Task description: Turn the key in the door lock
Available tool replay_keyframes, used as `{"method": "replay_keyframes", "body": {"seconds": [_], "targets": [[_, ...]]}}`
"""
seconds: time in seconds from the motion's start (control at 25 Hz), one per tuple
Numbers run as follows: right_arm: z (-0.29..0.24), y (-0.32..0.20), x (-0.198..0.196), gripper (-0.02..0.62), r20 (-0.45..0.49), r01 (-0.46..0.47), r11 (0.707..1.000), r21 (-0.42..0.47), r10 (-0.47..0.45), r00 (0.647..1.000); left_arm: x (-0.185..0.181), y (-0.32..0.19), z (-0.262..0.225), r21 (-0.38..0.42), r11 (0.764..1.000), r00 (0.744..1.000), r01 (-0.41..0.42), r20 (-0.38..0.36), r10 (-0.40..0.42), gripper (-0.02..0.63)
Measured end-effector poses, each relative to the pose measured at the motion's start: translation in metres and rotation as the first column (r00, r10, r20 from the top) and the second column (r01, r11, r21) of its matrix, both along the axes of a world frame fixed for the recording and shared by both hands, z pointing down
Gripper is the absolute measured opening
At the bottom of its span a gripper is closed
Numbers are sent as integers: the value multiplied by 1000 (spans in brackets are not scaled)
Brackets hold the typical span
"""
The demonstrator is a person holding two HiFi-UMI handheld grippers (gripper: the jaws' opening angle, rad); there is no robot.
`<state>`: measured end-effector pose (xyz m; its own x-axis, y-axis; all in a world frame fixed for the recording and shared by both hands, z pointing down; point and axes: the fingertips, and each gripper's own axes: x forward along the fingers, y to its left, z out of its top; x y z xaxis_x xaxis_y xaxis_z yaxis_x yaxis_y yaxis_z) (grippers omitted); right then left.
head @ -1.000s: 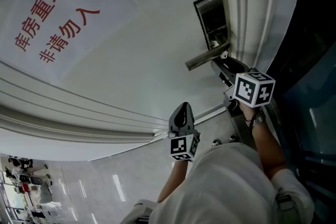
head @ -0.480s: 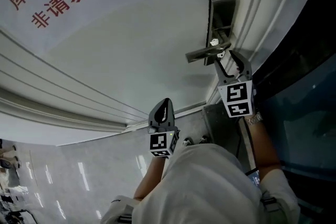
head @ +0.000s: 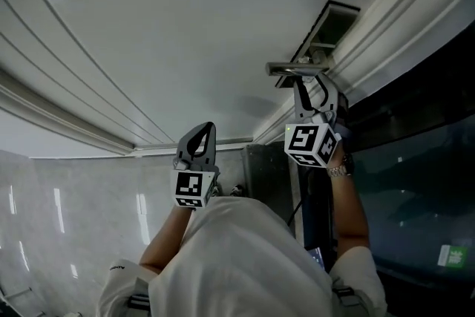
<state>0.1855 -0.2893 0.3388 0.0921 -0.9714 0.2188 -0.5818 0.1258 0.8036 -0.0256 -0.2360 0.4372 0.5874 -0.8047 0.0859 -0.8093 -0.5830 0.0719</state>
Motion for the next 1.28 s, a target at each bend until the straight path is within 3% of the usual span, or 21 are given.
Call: {"method": "replay_keyframes", "body": {"seconds": [0.36,0.64,0.72,1.08,1.28], "targets": [[7,-4,1,179,-256,15,1000,-13,-17,967,-9,6,-2,6,1000,1000,6,-3,-6,8],[14,-14,1,155,-434,41,998,-38,-53,899,-6,11,-3,4,1000,1000,-5,-8,5,8],[14,-16,3,112,-442,43,999,-31,-52,895,-5,12,-3,4,1000,1000,-6,-10,6,8],[12,-15,3,97,-468,36,998,60,-4,884,-1,9,1,-6,1000,1000,0,-7,0,8],[10,-14,4,94,-417,21,994,107,25,909,3,7,1,-6,1000,1000,0,-1,0,8]]}}
